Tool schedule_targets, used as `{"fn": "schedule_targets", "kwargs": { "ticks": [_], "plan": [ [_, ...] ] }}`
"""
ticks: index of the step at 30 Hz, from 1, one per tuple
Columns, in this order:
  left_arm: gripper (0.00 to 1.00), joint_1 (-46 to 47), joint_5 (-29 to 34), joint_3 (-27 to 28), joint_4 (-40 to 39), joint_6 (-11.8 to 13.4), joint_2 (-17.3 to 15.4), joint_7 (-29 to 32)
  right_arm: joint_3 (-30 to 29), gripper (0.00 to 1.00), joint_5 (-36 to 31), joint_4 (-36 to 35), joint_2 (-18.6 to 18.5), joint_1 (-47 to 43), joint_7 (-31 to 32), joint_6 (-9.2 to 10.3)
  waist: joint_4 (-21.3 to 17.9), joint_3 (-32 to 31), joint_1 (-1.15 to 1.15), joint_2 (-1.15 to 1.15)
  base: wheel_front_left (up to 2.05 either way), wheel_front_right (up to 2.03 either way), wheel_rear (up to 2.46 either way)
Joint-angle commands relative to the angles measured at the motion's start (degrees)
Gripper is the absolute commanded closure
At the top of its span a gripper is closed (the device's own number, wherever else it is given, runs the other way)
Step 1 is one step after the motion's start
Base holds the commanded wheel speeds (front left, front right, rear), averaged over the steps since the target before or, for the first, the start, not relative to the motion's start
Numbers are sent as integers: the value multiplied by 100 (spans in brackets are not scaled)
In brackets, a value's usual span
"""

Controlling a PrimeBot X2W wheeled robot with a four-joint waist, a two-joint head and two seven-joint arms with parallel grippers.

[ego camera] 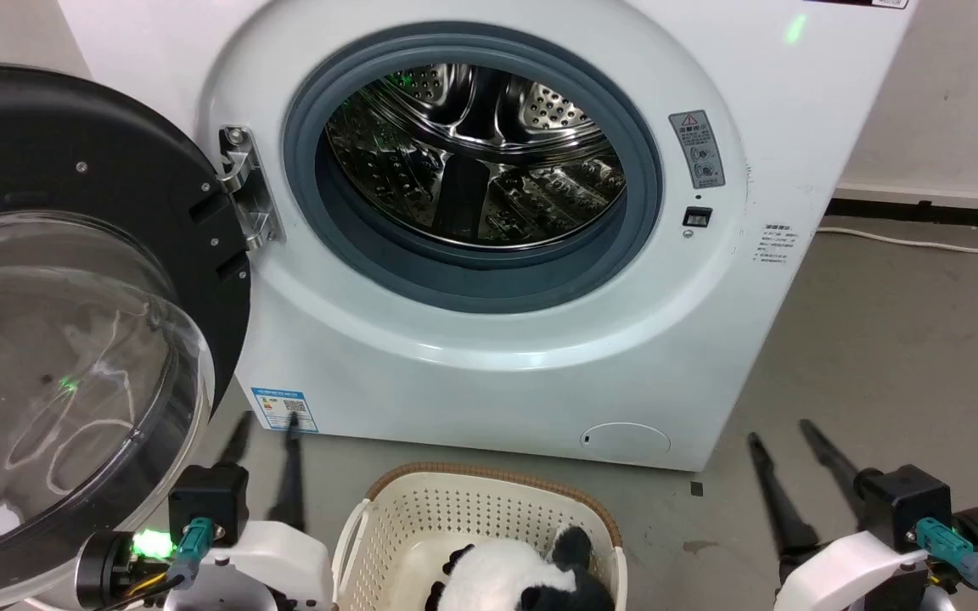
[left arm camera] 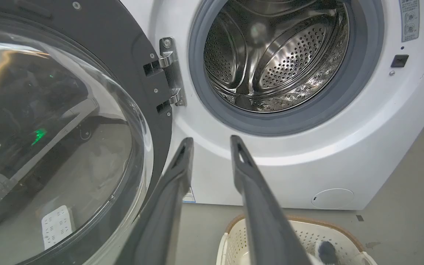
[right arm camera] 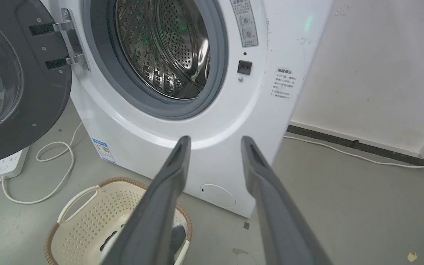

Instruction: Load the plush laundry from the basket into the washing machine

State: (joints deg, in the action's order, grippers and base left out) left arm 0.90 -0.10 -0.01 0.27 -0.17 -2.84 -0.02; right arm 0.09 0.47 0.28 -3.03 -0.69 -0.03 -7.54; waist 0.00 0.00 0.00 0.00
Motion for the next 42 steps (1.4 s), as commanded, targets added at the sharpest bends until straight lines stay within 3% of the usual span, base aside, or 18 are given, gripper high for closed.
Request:
{"fn": "schedule_targets", "kwargs": {
  "ticks": [1, 25, 42],
  "plan": [
    [0, -1, -6, -10, -1, 3, 0, -9, -3, 0, 16, -1, 0, -1, -9, 0, 0, 0, 0, 0, 0, 0, 0],
    [0, 293, -13, -338, 222, 48, -43, -321, -137, 0, 496, -35, 3, 249, -320, 1, -412, 719, 0, 0, 0, 0, 0],
    [0, 927, -20, -563, 1273, -33, -151, -524, -86, 0, 939, 5, 5, 517, -524, 2, -837, 1487, 0, 0, 0, 0, 0]
  ]
}}
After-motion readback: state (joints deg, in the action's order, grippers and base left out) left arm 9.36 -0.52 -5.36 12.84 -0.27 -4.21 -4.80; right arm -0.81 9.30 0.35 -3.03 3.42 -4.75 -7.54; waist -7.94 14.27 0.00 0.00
